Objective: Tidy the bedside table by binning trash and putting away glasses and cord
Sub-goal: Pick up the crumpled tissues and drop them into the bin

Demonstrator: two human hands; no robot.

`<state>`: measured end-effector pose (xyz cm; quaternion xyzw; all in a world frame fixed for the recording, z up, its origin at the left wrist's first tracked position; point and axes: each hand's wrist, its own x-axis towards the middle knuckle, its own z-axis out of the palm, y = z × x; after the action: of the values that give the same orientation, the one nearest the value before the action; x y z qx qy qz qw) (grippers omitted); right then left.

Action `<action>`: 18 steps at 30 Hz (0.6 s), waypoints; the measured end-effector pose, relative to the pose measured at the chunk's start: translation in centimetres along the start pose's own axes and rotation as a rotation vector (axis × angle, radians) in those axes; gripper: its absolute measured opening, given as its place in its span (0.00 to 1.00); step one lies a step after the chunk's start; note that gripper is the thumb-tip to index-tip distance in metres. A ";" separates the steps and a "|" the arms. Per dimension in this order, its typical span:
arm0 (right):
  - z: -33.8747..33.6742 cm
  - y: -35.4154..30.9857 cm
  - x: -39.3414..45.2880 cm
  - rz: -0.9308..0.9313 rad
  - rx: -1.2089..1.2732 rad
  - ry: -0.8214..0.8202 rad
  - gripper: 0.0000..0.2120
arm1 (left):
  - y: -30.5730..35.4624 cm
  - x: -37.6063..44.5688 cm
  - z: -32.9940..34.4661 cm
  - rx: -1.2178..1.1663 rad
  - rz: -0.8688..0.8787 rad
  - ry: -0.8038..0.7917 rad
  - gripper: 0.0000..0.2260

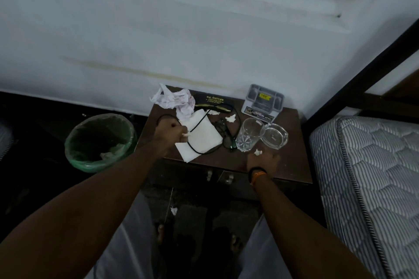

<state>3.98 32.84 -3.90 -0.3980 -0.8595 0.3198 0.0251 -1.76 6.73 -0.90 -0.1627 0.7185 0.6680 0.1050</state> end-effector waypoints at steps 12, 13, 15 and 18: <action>-0.5 -0.9 -1.2 0.017 -0.011 0.018 0.16 | -2.1 -0.8 3.4 -0.188 -0.215 -0.123 0.06; -0.5 -0.9 -1.9 0.050 0.026 0.031 0.17 | -2.1 -1.0 3.5 -0.181 -0.235 -0.140 0.07; -0.2 -1.4 -3.6 0.090 0.106 0.000 0.14 | -2.2 -1.2 3.9 -0.198 -0.271 -0.147 0.08; 1.7 -2.6 -5.9 0.056 0.314 -0.202 0.04 | -2.1 -1.5 4.5 -0.234 -0.302 -0.145 0.10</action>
<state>5.76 26.58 -2.48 -0.3788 -0.7859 0.4886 -0.0082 0.14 11.20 -2.68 -0.2310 0.5940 0.7335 0.2360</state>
